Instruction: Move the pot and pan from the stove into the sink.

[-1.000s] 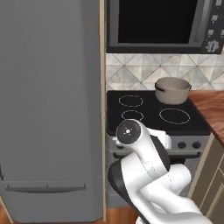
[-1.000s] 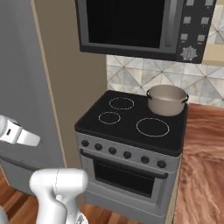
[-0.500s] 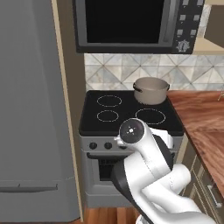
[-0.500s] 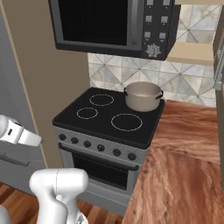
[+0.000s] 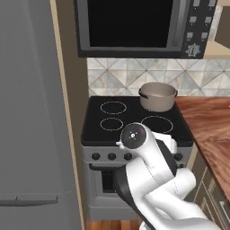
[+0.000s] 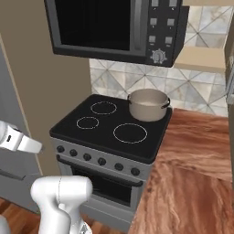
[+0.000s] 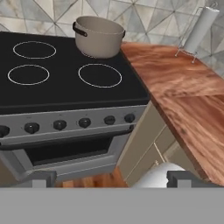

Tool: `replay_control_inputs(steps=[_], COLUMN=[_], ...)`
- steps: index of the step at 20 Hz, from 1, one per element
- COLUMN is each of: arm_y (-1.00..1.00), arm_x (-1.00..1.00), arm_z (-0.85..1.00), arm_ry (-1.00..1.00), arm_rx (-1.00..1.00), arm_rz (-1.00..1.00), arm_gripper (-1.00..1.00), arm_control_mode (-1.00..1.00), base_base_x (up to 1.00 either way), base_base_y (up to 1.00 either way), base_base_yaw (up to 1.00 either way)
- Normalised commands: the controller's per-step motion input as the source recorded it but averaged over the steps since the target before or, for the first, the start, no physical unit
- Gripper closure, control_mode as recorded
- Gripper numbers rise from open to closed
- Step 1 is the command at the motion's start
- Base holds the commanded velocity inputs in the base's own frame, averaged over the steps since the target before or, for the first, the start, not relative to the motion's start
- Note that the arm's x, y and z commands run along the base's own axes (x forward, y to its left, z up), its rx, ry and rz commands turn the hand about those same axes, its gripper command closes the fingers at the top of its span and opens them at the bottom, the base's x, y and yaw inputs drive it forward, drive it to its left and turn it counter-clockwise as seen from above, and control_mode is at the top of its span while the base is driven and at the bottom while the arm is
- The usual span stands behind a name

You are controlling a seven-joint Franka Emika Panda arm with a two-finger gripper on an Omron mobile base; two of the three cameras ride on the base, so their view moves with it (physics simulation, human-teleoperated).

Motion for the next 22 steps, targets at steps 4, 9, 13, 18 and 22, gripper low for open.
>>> replay_control_inputs(steps=[4,9,13,18,22], arm_y=[0.0,0.0,0.0,0.0,0.0], arm_x=[0.0,0.0,0.0,0.0,0.0], arm_z=[0.0,0.0,0.0,0.0,0.0], arm_ry=[0.0,0.0,0.0,0.0,0.0], arm_rx=[0.0,0.0,0.0,0.0,0.0], arm_rz=[0.0,0.0,0.0,0.0,0.0], arm_gripper=[-1.0,-1.0,-1.0,-1.0,-1.0], arm_control_mode=[1.0,1.0,1.0,1.0,1.0], base_base_x=[0.69,0.44,0.02,0.0,0.0], base_base_y=[-0.16,-0.15,0.0,0.0,0.0], base_base_yaw=[0.07,0.06,0.0,0.0,0.0])
